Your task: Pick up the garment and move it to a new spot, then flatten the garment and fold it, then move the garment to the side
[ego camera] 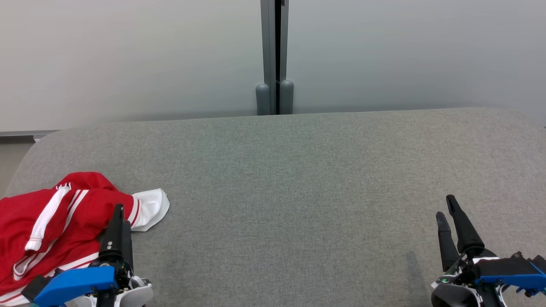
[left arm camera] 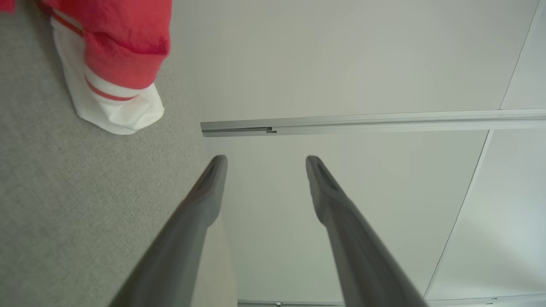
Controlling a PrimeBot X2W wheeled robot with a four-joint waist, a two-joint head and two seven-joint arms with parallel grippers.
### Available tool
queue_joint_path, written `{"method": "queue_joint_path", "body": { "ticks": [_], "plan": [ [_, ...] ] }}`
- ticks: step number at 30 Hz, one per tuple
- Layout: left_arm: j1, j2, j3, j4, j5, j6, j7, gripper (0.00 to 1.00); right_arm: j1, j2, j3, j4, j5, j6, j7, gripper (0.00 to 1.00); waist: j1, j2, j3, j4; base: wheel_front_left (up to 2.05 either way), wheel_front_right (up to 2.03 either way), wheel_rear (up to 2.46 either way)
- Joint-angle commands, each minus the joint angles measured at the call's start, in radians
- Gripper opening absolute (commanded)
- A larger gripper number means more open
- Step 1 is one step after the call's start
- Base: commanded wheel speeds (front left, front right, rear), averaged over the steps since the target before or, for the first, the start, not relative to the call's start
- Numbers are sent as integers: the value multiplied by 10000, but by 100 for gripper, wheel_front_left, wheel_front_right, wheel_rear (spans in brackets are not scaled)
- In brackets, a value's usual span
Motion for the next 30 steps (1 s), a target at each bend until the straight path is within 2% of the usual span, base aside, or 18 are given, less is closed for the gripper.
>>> {"method": "queue_joint_path", "body": {
  "ticks": [1, 17, 30],
  "plan": [
    [-263, 80, -28, -309, 234, -6, -119, 100, -181, -93, 105, -322, -122, 12, -113, 100, 0, 0, 0, 2, 0, 0, 0],
    [-189, 81, -65, -885, 3138, -11, -797, 100, -319, -288, 684, -876, -1832, 14, -889, 100, 0, 0, -19, -7, 0, 0, 0],
    [-1, 96, -249, -1156, 6328, 32, -1303, 100, -363, -410, 1032, -870, -4513, 16, -1400, 100, 0, 0, -54, 3, 0, 0, 0]
  ]
}}
